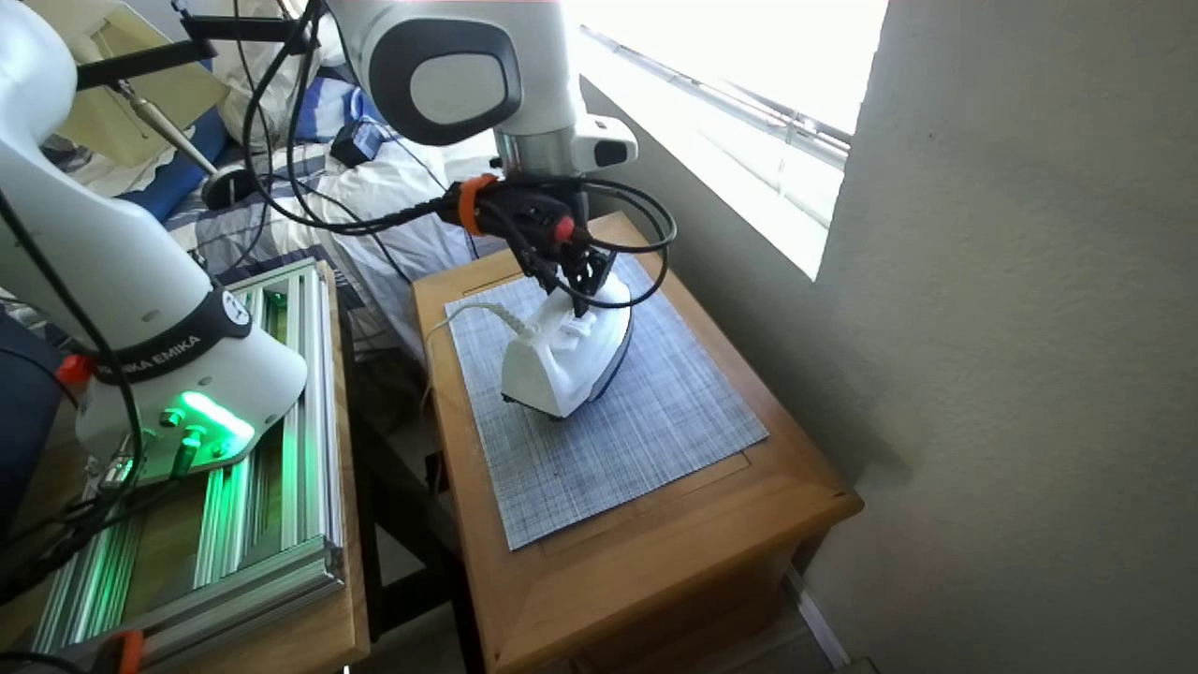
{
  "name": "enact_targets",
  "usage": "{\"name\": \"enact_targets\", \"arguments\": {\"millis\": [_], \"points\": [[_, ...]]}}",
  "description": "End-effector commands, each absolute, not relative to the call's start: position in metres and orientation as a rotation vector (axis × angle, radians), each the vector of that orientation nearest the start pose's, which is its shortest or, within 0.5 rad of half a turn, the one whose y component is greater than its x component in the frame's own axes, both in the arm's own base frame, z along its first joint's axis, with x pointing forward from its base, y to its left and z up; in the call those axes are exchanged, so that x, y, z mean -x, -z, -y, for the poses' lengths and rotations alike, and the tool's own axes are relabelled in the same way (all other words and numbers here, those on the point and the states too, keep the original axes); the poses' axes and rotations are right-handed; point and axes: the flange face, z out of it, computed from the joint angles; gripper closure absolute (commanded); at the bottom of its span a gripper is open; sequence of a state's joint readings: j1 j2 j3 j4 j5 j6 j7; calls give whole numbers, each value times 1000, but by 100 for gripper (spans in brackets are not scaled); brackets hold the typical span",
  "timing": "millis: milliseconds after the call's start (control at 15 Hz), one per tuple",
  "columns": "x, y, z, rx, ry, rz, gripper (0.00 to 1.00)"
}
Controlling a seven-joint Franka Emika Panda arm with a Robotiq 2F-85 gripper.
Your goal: Rotate the iron to face the window then press the button on the handle.
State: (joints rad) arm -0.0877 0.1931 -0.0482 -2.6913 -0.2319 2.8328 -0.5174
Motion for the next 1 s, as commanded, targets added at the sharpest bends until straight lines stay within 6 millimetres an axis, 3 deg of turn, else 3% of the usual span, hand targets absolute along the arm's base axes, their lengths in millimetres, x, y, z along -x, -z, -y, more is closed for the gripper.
{"name": "enact_targets", "arguments": {"millis": [0, 400, 933], "points": [[-395, -177, 36, 3104, -98, 723, 89], [-388, -173, 29, 3157, -140, 445, 89], [-384, -168, 24, 3160, -170, 218, 89]]}}
